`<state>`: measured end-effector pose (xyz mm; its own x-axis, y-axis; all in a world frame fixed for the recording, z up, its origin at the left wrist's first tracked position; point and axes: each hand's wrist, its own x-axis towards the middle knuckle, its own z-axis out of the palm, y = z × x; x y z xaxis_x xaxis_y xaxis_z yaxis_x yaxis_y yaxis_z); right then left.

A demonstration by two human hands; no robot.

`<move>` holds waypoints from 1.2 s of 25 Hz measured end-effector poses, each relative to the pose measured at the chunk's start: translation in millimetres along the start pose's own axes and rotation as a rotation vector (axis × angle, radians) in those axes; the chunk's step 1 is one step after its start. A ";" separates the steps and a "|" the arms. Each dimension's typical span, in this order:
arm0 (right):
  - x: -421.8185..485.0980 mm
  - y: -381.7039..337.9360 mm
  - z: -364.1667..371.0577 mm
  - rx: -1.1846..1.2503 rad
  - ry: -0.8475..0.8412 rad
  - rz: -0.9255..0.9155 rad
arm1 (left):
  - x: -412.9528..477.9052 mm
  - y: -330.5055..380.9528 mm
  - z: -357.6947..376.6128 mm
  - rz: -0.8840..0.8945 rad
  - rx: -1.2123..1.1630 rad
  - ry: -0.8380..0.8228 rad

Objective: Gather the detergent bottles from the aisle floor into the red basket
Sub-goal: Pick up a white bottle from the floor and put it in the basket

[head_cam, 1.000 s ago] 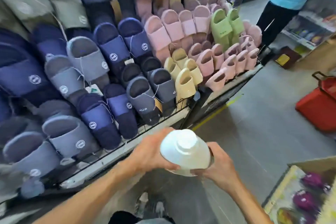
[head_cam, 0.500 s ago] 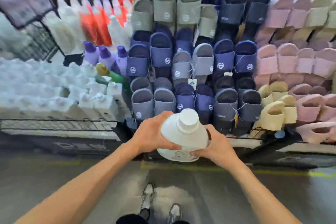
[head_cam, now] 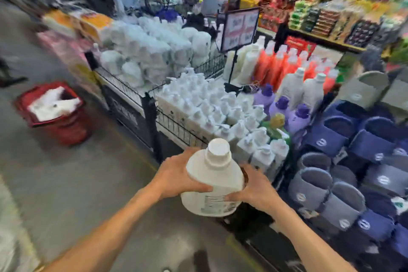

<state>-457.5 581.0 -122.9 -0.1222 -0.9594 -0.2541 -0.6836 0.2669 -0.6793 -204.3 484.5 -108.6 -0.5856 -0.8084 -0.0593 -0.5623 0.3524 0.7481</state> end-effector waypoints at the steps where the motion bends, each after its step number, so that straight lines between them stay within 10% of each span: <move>1: 21.5 -25.3 15.9 0.002 -0.032 -0.032 | -5.5 -20.7 -24.5 -0.038 0.001 0.033; 30: 541.2 -547.8 381.3 -0.297 -0.746 -0.695 | -22.3 -453.8 -470.9 -0.773 -0.077 0.709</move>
<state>125.2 -49.9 -150.8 0.7665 -0.5675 -0.3008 -0.5941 -0.4485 -0.6678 338.9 120.5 -135.5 0.4063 -0.9002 -0.1567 -0.5838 -0.3877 0.7134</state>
